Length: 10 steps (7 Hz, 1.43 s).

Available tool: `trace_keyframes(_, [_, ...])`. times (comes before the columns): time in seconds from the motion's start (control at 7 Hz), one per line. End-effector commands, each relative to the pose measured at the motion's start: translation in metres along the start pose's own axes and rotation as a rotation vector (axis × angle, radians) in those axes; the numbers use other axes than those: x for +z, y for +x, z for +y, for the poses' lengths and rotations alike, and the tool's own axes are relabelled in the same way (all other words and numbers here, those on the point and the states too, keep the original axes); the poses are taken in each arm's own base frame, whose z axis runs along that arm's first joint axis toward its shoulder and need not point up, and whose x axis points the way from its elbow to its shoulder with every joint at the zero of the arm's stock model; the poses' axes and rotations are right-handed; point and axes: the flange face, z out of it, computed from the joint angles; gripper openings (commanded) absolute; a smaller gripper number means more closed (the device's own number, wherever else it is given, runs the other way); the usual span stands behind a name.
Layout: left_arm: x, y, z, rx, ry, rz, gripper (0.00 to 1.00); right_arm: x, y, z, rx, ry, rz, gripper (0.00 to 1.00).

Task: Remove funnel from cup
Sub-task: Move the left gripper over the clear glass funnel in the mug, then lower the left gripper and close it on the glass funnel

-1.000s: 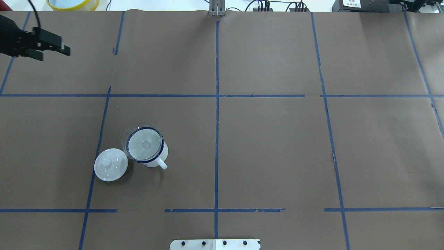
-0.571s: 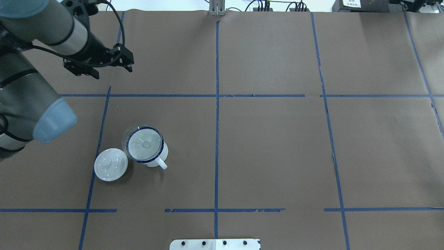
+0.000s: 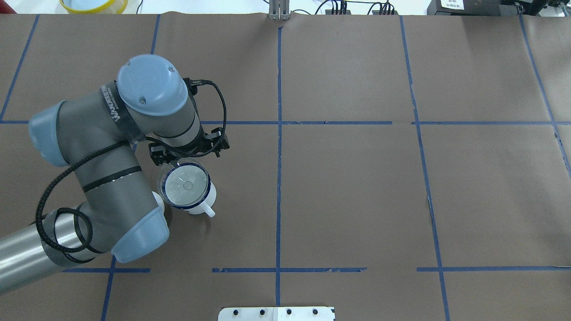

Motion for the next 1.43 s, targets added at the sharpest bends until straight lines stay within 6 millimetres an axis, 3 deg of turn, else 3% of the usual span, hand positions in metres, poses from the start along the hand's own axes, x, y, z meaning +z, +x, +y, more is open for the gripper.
trace_keyframes(0.0, [0.021, 0.010, 0.030, 0.013, -0.011, -0.032, 0.80, 0.001, 0.001, 0.000, 0.001, -0.001, 0.000, 1.00])
trace_keyframes(0.14, [0.021, 0.009, 0.029, 0.014, -0.010, -0.032, 0.59, 0.000, 0.000, 0.000, 0.000, 0.000, 0.000, 1.00])
trace_keyframes(0.43, [0.025, 0.009, 0.028, 0.015, -0.009, -0.040, 0.29, 0.000, 0.000, 0.000, 0.000, 0.000, 0.000, 1.00])
trace_keyframes(0.57, [0.024, 0.010, 0.028, 0.016, -0.009, -0.037, 0.05, 0.000, 0.000, 0.000, 0.000, 0.000, 0.000, 1.00])
trace_keyframes(0.71, [0.018, 0.011, 0.029, 0.020, -0.008, -0.026, 0.00, 0.000, 0.000, 0.000, 0.000, 0.000, 0.000, 1.00])
trace_keyframes(1.0, [0.004, 0.011, 0.029, 0.025, -0.002, -0.010, 0.00, 0.000, 0.000, 0.000, 0.000, 0.000, 0.000, 1.00])
trace_keyframes(1.29, [-0.058, 0.002, 0.020, 0.001, 0.049, 0.007, 0.00, 0.001, 0.001, 0.000, 0.001, -0.001, 0.000, 1.00])
